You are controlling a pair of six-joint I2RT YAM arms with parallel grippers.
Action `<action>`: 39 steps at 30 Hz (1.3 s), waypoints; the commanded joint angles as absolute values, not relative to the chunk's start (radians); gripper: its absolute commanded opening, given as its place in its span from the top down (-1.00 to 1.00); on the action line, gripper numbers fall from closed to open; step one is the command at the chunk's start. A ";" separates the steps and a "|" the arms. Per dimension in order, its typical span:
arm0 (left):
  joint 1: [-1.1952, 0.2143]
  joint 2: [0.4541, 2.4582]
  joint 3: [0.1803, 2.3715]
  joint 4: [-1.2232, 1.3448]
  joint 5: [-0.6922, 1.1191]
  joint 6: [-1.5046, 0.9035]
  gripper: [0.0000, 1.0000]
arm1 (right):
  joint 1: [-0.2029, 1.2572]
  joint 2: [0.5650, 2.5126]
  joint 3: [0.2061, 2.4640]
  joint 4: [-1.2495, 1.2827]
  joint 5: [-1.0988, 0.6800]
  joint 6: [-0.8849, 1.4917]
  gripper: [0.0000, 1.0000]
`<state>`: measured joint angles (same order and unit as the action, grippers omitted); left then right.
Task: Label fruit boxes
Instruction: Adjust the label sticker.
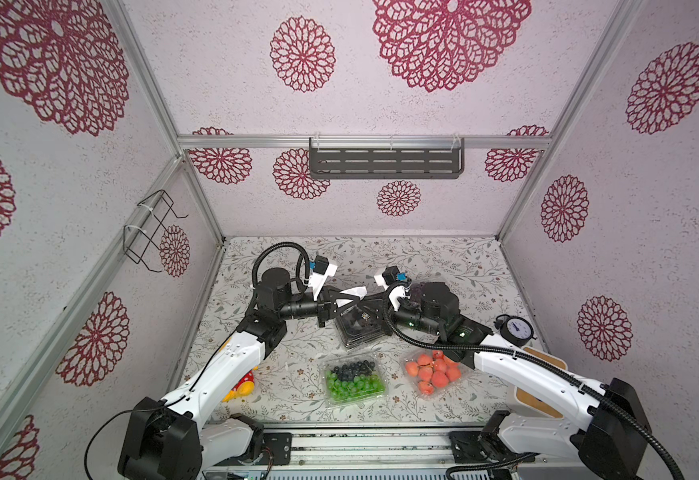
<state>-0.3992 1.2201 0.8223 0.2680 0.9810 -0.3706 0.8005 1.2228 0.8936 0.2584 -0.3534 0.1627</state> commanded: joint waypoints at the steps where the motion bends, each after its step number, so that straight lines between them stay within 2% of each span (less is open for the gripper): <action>1: -0.400 1.248 0.841 0.249 1.037 -0.371 1.00 | 0.805 1.203 0.942 0.322 -0.365 0.137 0.65; 4: -0.399 1.254 0.838 0.253 1.058 -0.363 1.00 | 0.803 1.187 0.929 0.329 -0.376 0.147 0.59; 9: -0.399 1.245 0.832 0.258 1.056 -0.357 1.00 | 0.762 1.156 0.894 0.399 -0.500 0.221 0.49; 18: -0.395 1.247 0.833 0.247 1.048 -0.347 1.00 | 0.633 1.159 0.811 0.676 -0.698 0.502 0.41; 25: -0.393 1.234 0.834 0.243 1.024 -0.344 1.00 | 0.629 1.166 0.835 0.556 -0.663 0.513 0.36; 31: -0.390 1.256 0.847 0.245 0.975 -0.362 1.00 | 0.672 1.110 0.836 0.401 -0.529 0.432 0.41; 39: -0.393 1.242 0.829 0.270 0.940 -0.335 1.00 | 0.693 1.204 0.910 0.354 -0.552 0.524 0.14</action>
